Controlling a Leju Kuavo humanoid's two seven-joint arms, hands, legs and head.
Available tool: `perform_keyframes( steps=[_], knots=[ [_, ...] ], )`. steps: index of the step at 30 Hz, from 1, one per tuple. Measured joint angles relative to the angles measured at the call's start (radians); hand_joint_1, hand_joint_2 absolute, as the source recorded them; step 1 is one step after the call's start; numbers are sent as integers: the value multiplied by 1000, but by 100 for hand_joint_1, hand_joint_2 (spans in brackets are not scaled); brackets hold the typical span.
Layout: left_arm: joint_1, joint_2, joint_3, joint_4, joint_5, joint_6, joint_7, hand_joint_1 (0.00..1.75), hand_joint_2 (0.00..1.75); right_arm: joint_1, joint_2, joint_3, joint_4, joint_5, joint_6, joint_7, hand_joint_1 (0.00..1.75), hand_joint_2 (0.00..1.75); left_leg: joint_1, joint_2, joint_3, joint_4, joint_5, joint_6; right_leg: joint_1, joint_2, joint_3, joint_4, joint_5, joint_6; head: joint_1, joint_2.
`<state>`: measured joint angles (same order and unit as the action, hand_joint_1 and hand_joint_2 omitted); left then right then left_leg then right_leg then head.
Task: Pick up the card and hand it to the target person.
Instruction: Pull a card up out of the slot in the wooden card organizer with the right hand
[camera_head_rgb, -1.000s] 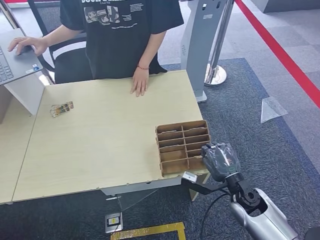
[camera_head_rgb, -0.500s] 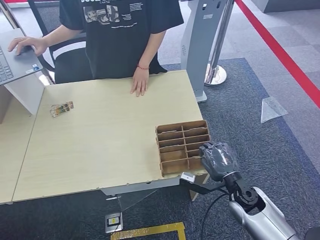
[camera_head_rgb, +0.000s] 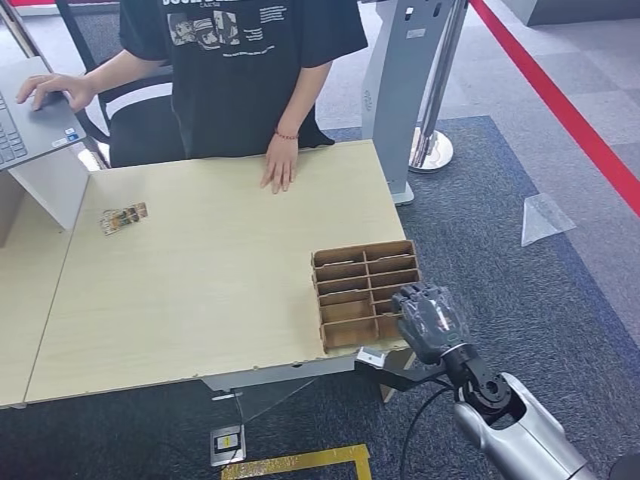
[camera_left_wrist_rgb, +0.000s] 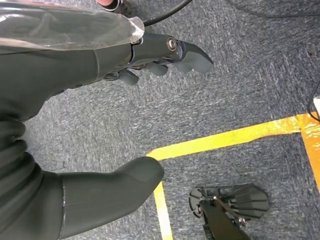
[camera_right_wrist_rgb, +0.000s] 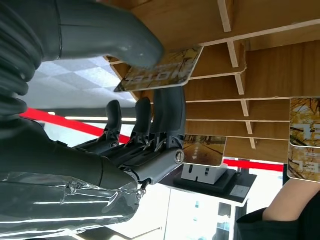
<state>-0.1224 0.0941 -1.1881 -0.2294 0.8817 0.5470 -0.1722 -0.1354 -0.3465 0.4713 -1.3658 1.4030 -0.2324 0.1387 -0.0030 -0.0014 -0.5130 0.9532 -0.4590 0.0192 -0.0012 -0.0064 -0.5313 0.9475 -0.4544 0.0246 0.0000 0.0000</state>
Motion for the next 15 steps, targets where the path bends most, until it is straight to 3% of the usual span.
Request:
perform_keyframes(
  steps=[4,15],
  knots=[
    [0,1,1,-1,1,0,-2,0,175,-6,-13,7,-15,-1,6,0,171,175,0,0,0,0,0,0,0,0,0,0,0,0,0,0],
    [1,0,-2,-1,4,-9,-7,0,175,-31,-100,1,-184,-1,130,-30,174,175,-1,0,-2,2,0,0,-1,0,-3,2,0,0,0,0]
  ],
)
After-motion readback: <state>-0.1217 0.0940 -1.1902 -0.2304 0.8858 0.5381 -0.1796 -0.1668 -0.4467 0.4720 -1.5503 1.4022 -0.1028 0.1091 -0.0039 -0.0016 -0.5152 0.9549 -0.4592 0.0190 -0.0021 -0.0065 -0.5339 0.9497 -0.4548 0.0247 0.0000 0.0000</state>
